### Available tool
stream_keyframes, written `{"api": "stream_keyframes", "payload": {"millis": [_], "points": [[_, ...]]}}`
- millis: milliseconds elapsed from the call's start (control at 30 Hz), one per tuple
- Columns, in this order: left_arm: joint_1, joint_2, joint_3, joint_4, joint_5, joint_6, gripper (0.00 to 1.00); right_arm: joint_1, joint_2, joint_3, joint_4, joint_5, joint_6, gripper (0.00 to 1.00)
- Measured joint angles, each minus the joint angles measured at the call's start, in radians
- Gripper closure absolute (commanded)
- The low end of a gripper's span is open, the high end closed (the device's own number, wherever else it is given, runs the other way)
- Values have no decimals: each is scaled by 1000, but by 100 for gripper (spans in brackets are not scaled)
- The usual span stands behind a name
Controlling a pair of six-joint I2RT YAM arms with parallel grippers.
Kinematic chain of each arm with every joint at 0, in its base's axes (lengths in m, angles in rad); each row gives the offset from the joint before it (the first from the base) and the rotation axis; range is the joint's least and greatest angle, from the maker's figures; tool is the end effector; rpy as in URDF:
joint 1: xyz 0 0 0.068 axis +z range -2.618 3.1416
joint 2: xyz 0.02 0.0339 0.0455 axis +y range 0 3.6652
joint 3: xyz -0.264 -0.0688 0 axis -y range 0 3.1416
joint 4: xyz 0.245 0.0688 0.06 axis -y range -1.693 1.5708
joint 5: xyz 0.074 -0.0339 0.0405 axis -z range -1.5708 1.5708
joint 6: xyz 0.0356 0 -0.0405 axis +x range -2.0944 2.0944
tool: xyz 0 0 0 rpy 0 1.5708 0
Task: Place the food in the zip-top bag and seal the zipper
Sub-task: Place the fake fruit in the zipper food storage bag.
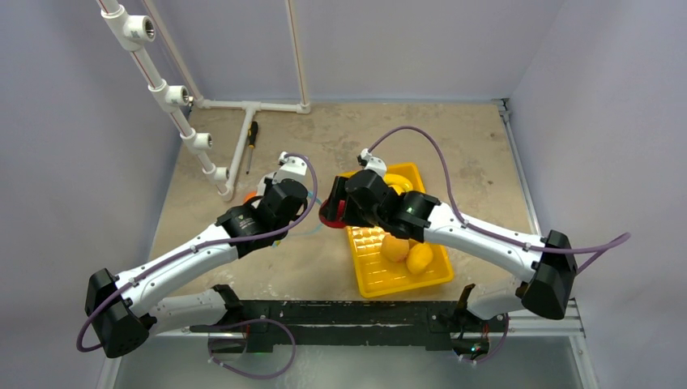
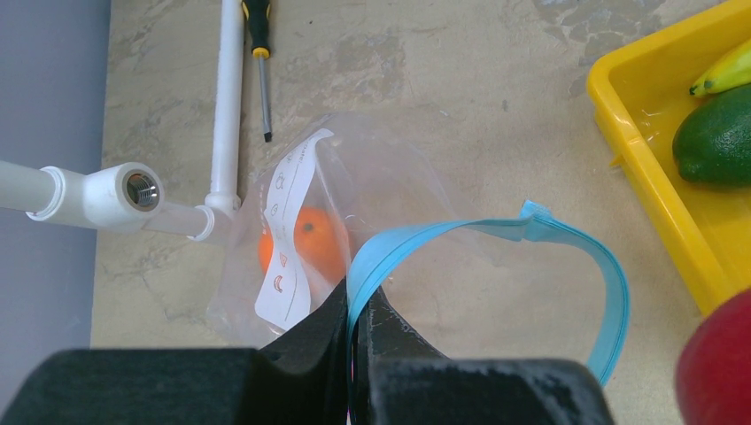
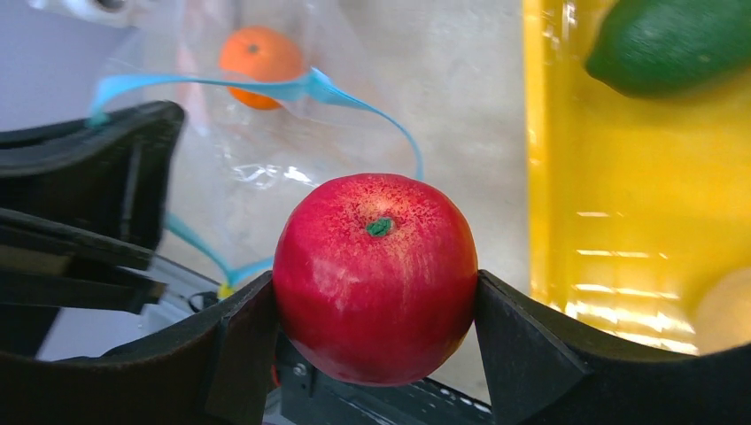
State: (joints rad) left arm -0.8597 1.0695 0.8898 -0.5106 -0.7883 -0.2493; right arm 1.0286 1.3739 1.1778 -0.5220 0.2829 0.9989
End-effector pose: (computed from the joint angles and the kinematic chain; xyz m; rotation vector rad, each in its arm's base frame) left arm 0.1636 -0.1512 0.2972 0.2278 2.0302 0.2116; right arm 0.1643 0.2534 0.3123 0.1177 2.3649 0.7331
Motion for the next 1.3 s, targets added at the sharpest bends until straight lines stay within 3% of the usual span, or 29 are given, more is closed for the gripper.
{"api": "stream_keyframes", "payload": {"millis": [333, 700, 1067, 1300], "points": [[0, -6, 0, 0, -1, 0, 100, 0, 143, 34, 224, -61, -39, 43], [0, -10, 0, -1, -3, 2, 100, 0, 254, 35, 414, -125, -58, 2], [2, -13, 0, -10, -15, 7, 100, -7, 259, 26, 440, -149, -68, 1], [2, -13, 0, -5, -14, 7, 100, -2, 167, 5, 410, -135, -68, 1]]}}
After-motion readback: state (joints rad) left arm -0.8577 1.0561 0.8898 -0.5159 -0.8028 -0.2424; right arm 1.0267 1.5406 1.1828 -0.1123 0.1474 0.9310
